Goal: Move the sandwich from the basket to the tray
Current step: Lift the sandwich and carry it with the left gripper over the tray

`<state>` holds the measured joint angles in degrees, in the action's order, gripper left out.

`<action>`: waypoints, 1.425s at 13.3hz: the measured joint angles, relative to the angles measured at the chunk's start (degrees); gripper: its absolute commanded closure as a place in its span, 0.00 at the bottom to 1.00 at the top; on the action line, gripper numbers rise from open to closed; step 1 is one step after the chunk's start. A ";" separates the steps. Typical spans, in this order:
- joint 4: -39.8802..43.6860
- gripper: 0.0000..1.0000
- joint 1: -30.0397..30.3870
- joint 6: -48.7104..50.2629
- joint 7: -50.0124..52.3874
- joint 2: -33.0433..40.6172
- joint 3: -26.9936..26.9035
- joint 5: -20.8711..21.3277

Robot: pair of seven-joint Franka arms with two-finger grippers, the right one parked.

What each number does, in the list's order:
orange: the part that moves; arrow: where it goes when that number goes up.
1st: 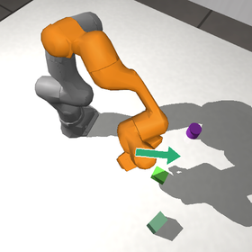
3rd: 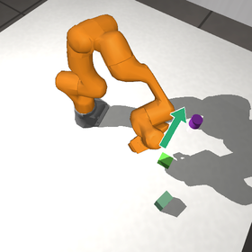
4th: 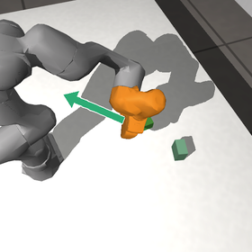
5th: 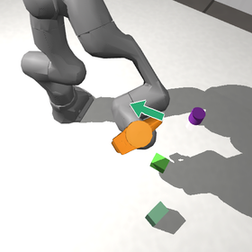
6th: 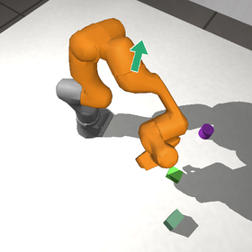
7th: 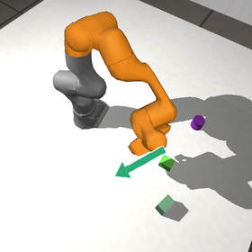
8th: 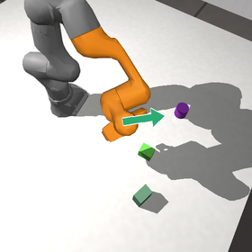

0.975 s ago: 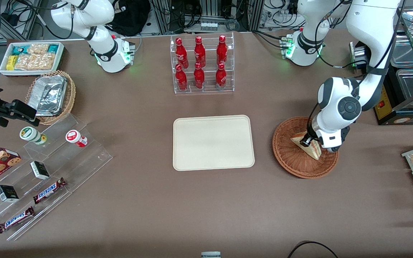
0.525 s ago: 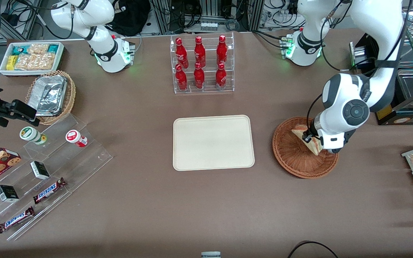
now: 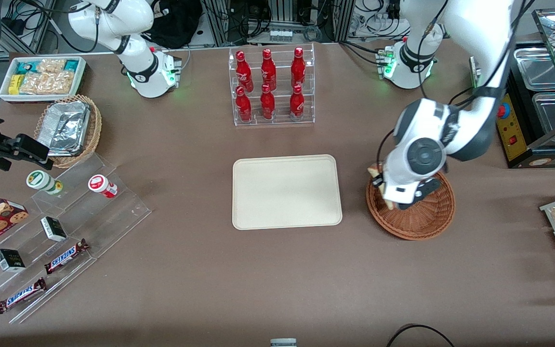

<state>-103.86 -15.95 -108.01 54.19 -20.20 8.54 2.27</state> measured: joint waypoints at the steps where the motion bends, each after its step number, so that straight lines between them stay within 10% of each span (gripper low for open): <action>1: 2.10 0.95 -1.51 -0.06 -0.68 -1.72 0.06 0.01; 17: 20.63 0.93 -21.85 -9.43 5.66 -21.37 0.49 -2.11; 19: 20.98 0.77 -22.86 -9.43 7.11 -22.39 0.40 -1.05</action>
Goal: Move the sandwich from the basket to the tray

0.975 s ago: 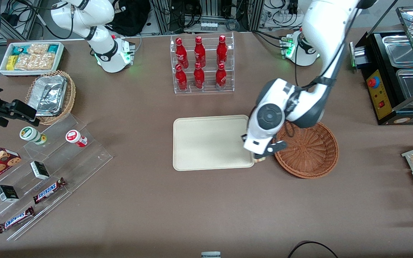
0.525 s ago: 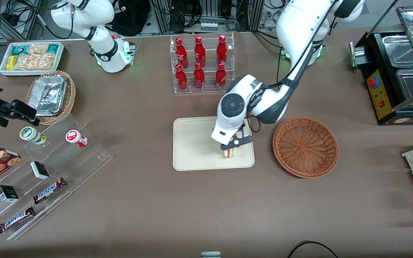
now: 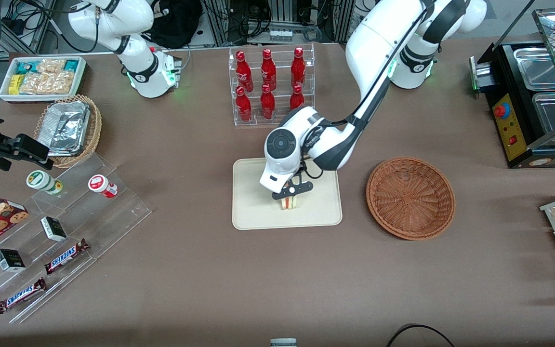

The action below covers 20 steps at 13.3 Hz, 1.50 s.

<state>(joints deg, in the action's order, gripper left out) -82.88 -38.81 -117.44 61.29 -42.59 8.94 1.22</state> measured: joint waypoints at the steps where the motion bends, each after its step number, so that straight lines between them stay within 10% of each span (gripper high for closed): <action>1: 0.09 0.06 -0.10 -0.01 0.42 -0.31 0.00 0.46; 20: 1.08 0.00 12.09 17.01 -11.59 11.58 -1.28 5.93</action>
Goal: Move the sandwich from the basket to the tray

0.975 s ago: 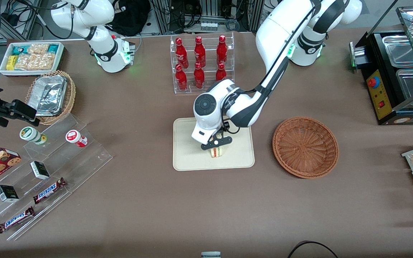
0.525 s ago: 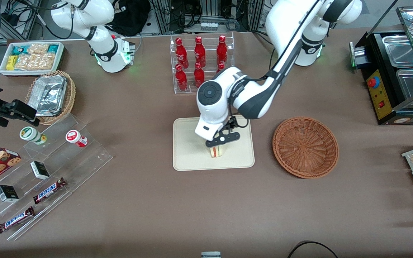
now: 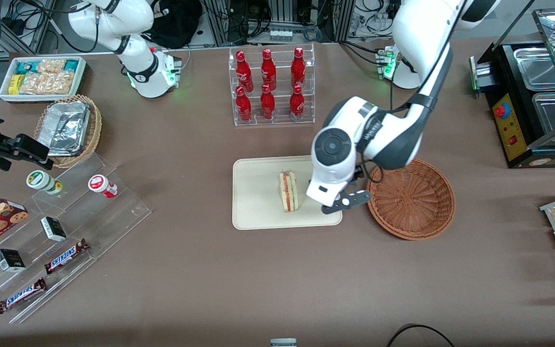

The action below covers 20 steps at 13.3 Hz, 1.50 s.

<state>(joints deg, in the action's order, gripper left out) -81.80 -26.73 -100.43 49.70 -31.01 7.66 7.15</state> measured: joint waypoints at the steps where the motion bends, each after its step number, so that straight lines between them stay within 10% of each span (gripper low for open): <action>1: -0.55 0.00 1.79 0.33 -2.86 0.67 -0.03 0.00; 20: -15.94 0.00 25.80 9.44 -37.62 25.67 4.98 -3.99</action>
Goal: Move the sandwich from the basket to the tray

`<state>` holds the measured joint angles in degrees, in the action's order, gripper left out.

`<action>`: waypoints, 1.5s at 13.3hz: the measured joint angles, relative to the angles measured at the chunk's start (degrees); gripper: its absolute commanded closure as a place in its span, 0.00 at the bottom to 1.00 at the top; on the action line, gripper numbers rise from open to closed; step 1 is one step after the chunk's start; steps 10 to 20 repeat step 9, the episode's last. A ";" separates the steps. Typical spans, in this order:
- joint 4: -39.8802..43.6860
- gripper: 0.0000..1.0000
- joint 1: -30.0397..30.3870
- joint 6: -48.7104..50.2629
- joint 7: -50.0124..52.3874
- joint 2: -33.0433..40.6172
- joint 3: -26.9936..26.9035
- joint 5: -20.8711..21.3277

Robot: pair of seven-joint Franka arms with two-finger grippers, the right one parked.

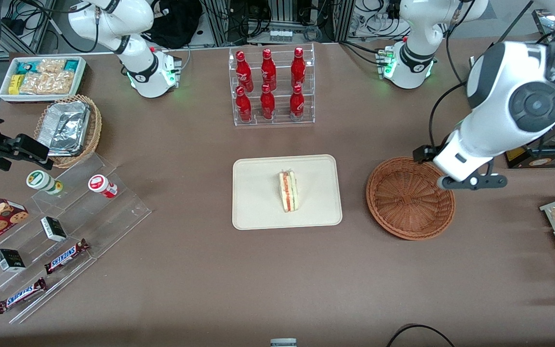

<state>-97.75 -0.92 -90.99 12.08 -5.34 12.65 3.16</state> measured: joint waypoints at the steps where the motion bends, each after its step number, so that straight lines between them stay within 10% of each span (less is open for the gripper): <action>1: -0.80 0.00 0.75 1.09 -1.42 1.65 0.06 -0.03; 20: 0.09 0.00 4.01 8.66 -6.65 9.17 -1.95 -0.31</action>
